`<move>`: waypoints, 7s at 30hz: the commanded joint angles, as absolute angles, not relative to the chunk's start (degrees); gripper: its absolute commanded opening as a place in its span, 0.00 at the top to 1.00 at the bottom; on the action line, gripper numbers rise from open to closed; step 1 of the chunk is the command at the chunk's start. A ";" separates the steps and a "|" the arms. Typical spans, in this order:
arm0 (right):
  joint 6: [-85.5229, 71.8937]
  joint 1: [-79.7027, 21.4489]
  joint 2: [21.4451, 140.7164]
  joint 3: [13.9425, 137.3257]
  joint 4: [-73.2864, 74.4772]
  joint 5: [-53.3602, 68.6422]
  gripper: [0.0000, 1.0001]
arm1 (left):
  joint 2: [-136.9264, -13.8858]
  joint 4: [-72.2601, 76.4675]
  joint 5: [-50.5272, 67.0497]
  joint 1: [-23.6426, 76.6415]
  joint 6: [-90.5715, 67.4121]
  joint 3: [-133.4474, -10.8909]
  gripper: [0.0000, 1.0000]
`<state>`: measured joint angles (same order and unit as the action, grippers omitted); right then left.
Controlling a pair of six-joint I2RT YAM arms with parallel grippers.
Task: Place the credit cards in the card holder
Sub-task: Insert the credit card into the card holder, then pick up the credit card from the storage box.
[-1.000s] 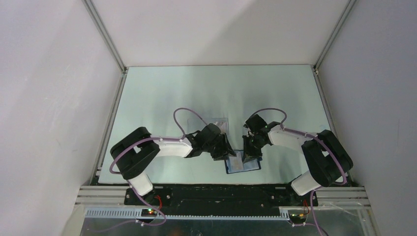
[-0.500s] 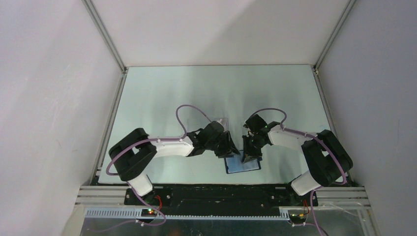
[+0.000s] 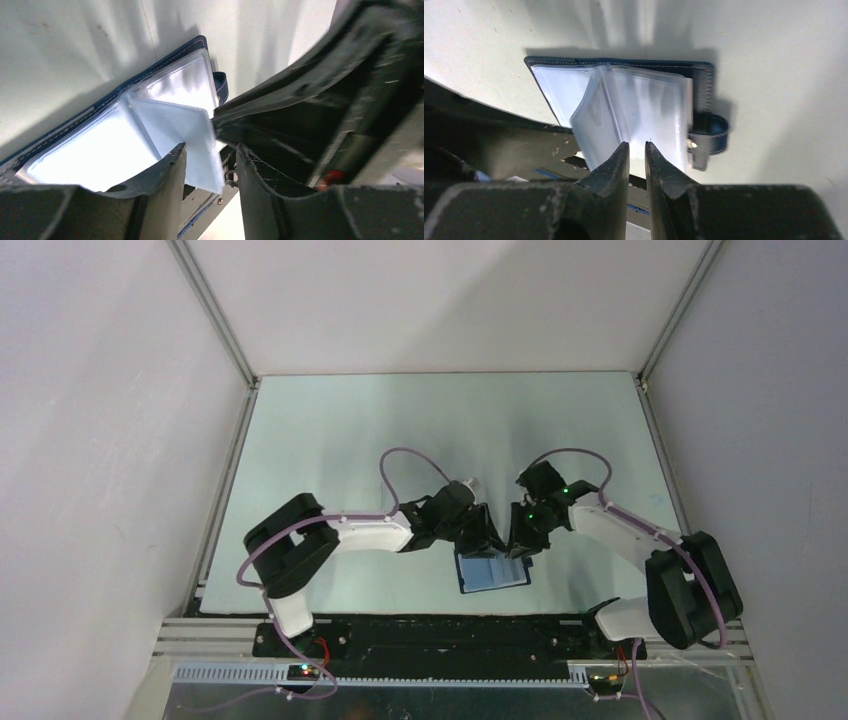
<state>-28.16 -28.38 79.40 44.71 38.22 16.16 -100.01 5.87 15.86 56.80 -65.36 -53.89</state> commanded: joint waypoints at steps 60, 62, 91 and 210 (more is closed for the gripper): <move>-29.00 -24.87 108.19 78.25 33.74 31.62 0.61 | -97.27 -6.94 23.77 29.60 -44.85 -60.40 0.54; -28.94 -24.80 109.11 78.30 33.56 31.81 0.65 | -98.95 -6.94 24.12 29.62 -45.06 -61.37 0.57; -27.81 -24.99 112.10 78.31 33.63 33.56 0.89 | -106.71 -7.38 22.65 31.20 -44.14 -64.33 0.75; -26.63 -25.31 114.19 78.35 35.38 34.62 0.89 | -105.44 -22.82 8.53 36.79 -35.96 -74.86 0.95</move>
<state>-27.33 -24.53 112.03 77.60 35.00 34.65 -108.03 -23.35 9.10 36.10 -36.97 -72.55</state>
